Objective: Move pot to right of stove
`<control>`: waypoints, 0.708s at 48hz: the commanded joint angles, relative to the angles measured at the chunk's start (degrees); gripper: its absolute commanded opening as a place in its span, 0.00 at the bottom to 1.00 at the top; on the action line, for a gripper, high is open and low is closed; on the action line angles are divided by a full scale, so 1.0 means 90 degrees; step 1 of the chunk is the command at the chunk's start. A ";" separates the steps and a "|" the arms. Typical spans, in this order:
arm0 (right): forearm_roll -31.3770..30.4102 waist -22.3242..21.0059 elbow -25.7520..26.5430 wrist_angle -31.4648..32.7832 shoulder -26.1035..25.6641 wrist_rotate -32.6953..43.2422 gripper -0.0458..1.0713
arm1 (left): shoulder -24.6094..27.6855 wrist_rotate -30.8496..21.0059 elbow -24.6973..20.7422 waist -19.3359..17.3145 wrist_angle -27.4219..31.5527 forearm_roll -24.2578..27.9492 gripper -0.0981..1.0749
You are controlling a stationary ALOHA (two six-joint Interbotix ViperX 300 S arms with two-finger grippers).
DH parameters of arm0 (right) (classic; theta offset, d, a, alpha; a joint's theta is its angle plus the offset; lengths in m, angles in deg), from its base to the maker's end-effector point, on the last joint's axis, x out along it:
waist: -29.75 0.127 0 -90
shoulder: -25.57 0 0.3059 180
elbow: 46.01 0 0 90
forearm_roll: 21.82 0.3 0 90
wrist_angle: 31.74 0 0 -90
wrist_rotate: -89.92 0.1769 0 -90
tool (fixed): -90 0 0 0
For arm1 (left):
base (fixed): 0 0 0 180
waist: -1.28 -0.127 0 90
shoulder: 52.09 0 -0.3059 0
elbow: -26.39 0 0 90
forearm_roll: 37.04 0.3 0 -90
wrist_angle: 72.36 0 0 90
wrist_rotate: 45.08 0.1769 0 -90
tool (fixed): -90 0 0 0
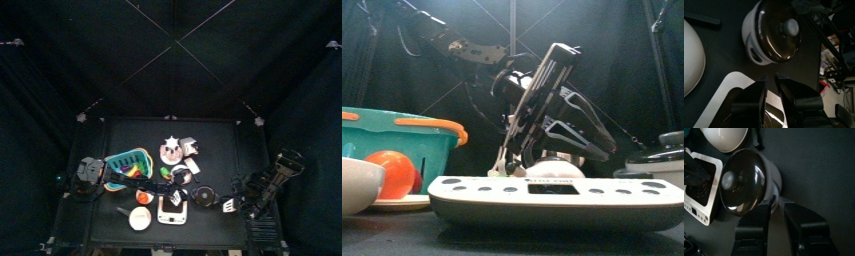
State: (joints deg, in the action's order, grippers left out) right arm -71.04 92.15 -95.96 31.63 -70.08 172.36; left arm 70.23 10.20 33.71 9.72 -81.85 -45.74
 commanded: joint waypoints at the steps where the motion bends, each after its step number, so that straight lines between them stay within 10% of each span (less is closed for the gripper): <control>1: 0.0000 -0.0020 0.0029 0.0039 -0.0049 0.0010 0.73 | -0.0332 0.0010 -0.0029 -0.0010 -0.0020 0.0176 0.62; 34: -0.0234 0.0117 0.0127 0.0068 -0.0088 -0.0107 0.74 | -0.1016 0.0059 0.1064 0.0039 -0.0889 0.0791 0.62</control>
